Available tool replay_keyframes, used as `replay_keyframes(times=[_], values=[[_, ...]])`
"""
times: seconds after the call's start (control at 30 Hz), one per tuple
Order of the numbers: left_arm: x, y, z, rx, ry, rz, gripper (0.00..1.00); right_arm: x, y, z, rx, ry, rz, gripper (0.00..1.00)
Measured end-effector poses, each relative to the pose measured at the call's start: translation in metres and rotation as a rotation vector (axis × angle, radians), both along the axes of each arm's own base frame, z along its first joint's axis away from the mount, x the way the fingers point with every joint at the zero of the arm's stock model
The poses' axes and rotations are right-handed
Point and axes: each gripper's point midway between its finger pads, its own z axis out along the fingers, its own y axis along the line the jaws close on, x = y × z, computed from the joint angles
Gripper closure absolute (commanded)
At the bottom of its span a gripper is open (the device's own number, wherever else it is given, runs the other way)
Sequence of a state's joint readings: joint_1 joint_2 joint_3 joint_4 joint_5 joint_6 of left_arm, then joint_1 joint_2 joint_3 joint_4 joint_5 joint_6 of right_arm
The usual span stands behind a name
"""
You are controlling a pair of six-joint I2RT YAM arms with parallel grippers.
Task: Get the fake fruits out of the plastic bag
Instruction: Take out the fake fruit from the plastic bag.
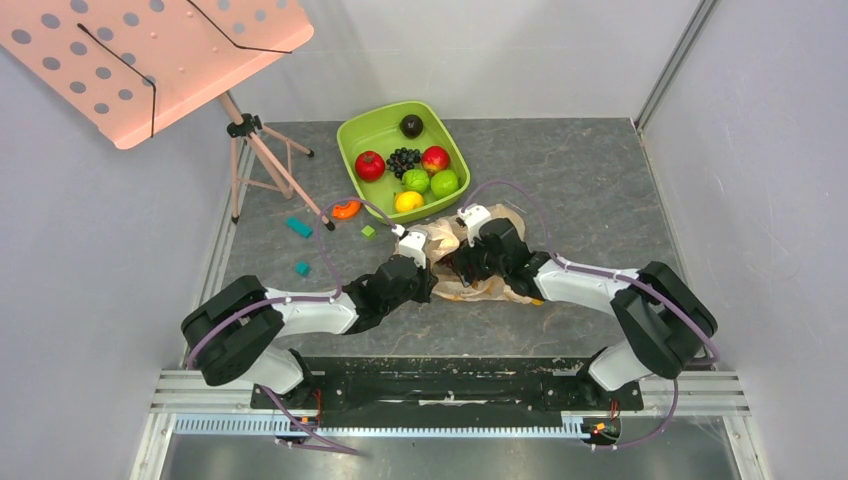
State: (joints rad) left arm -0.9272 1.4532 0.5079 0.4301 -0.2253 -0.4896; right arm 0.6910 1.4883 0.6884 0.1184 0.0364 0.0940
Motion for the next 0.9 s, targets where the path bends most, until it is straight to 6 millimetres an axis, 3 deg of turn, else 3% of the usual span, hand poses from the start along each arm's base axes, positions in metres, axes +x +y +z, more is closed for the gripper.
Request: replay_keyframes(times=[0.23,0.4,0.53,0.73,0.9], values=[[0.0,0.0,-0.001,0.002,0.002,0.0,0.98,0.008,0.005,-0.017,-0.068,0.0,0.054,0.25],[0.0,-0.001,-0.001,-0.001,-0.001,0.0,0.98,0.011,0.009,-0.028,-0.089,0.012,0.082,0.46],[0.0,-0.001,0.0,-0.002,-0.001,0.0,0.98,0.012,0.01,-0.035,-0.1,0.022,0.088,0.57],[0.001,-0.001,0.0,-0.002,-0.001,0.0,0.98,0.012,0.01,-0.032,-0.094,0.019,0.085,0.66],[0.001,-0.002,-0.003,0.002,0.001,0.0,0.98,0.01,0.015,-0.01,-0.038,0.003,0.084,0.67]])
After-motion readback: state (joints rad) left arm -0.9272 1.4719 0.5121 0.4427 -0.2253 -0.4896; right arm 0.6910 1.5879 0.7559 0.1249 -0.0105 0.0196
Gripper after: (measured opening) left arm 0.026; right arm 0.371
